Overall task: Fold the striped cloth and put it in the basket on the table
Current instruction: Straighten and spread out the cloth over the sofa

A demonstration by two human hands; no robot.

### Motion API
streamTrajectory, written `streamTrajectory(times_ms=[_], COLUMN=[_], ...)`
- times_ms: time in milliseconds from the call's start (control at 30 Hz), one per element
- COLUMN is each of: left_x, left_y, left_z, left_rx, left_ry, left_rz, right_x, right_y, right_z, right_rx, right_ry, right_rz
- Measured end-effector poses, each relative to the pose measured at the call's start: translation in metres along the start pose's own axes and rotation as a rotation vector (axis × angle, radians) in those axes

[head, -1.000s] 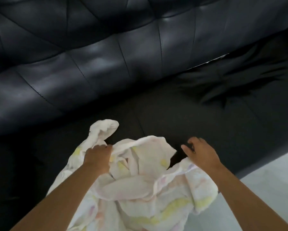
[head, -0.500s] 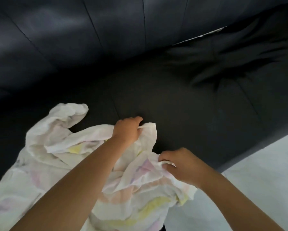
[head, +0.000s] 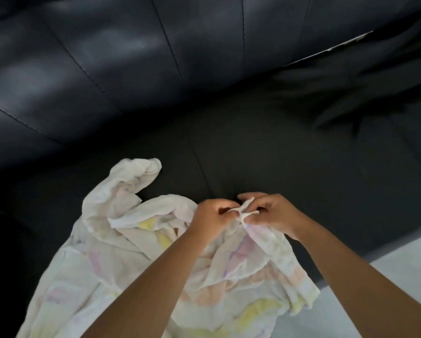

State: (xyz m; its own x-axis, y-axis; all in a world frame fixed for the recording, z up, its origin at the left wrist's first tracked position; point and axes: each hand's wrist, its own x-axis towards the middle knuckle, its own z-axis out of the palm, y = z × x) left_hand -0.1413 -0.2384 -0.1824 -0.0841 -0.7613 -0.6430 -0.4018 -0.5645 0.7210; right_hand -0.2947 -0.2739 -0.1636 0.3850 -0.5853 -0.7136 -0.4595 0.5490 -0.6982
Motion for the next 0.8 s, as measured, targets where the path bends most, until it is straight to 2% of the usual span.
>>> streamTrajectory(times_ms=[67,133,167,267,300,367,433,500,567,600,700,800], left_x=[-0.002,-0.004,-0.004,-0.008,-0.011,-0.021,-0.032,-0.045,-0.055,-0.059,-0.070,-0.086], left_y=[0.006,0.008,0.007,-0.005,-0.009,-0.015,-0.021,-0.029,-0.040,-0.045,-0.056,-0.066], left_z=[0.001,-0.002,-0.006,-0.039,-0.056,-0.095,-0.130,-0.151,-0.155,-0.154,-0.145,-0.137], left_rx=[0.010,0.105,0.261,0.934,1.055,1.191,1.265,1.118,0.899,0.840,0.662,0.482], left_ry=[-0.027,-0.031,-0.035,-0.037,-0.026,0.023,0.097,0.220,0.318,0.348,0.374,0.281], left_rz=[0.012,0.018,0.042,0.089,0.053,-0.020,-0.016,0.007,0.008,0.005,-0.087,-0.177], right_x=[0.002,0.002,0.001,-0.017,-0.026,-0.044,-0.062,-0.072,-0.071,-0.068,-0.054,-0.049], right_y=[0.003,0.004,0.006,0.010,0.012,0.019,0.025,0.028,0.024,0.019,0.009,-0.016], right_z=[-0.001,-0.005,-0.011,-0.029,-0.036,-0.055,-0.075,-0.085,-0.073,-0.060,-0.009,0.038], right_rx=[-0.023,-0.092,-0.145,-0.313,-0.387,-0.482,-0.438,-0.365,-0.450,-0.522,-0.662,-0.515], right_ry=[-0.032,0.042,0.098,0.252,0.342,0.645,0.906,1.044,0.974,0.906,0.714,0.613], right_rz=[0.053,0.084,0.084,0.058,0.070,0.159,0.333,0.545,0.576,0.514,0.179,-0.094])
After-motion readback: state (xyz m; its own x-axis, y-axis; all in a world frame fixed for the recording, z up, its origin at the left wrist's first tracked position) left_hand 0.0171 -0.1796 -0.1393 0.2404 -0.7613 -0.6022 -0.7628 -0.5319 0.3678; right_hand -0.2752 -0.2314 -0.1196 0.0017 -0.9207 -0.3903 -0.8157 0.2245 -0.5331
